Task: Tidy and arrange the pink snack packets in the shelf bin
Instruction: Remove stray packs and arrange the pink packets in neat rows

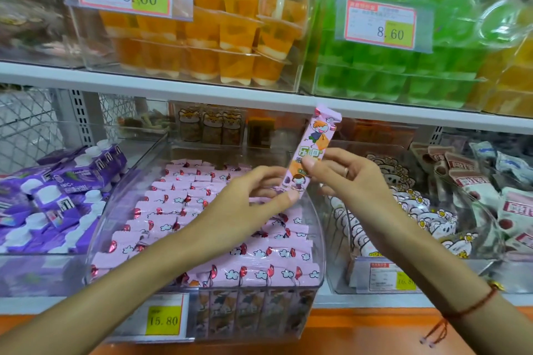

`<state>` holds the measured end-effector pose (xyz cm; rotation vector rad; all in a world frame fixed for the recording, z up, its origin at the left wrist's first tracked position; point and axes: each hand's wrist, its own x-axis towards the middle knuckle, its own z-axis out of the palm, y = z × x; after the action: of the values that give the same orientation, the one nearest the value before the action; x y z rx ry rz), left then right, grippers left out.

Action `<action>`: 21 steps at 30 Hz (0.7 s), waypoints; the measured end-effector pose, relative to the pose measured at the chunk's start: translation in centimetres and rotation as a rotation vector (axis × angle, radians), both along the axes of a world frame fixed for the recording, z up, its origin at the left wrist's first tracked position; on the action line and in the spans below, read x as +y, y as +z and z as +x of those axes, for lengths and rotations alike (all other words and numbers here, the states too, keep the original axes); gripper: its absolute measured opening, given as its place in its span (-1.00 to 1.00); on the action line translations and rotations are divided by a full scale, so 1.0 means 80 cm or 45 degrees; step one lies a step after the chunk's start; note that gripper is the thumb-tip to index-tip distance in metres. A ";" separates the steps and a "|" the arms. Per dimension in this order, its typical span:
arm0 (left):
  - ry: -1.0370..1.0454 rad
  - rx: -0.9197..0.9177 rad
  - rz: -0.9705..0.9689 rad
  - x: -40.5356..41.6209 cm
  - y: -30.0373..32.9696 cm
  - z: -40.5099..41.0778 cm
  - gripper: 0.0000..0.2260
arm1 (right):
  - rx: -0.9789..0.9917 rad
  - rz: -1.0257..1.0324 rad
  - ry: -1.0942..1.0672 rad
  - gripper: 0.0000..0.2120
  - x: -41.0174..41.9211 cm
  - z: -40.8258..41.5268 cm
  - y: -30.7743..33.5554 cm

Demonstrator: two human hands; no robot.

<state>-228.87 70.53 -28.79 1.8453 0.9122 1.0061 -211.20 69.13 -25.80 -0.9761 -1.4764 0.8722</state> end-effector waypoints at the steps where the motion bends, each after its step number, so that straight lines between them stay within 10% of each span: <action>1: 0.003 -0.012 0.036 0.000 -0.001 0.002 -0.60 | 0.004 -0.007 0.019 -0.88 0.000 -0.001 -0.001; 12: 0.167 0.339 0.349 0.010 -0.015 -0.008 -0.60 | -0.109 0.246 -0.167 -0.75 0.009 0.017 0.002; 16: 0.207 0.920 0.545 0.017 -0.025 -0.015 -0.60 | -0.460 0.465 -0.478 -0.75 0.023 0.019 -0.002; 21: 0.144 1.072 0.506 0.025 -0.026 -0.018 -0.63 | -1.058 0.561 -0.435 -0.68 0.030 0.002 -0.008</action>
<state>-230.33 72.55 -30.85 2.6544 1.3763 0.4577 -211.03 71.57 -26.41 -1.2613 -1.9829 -0.1609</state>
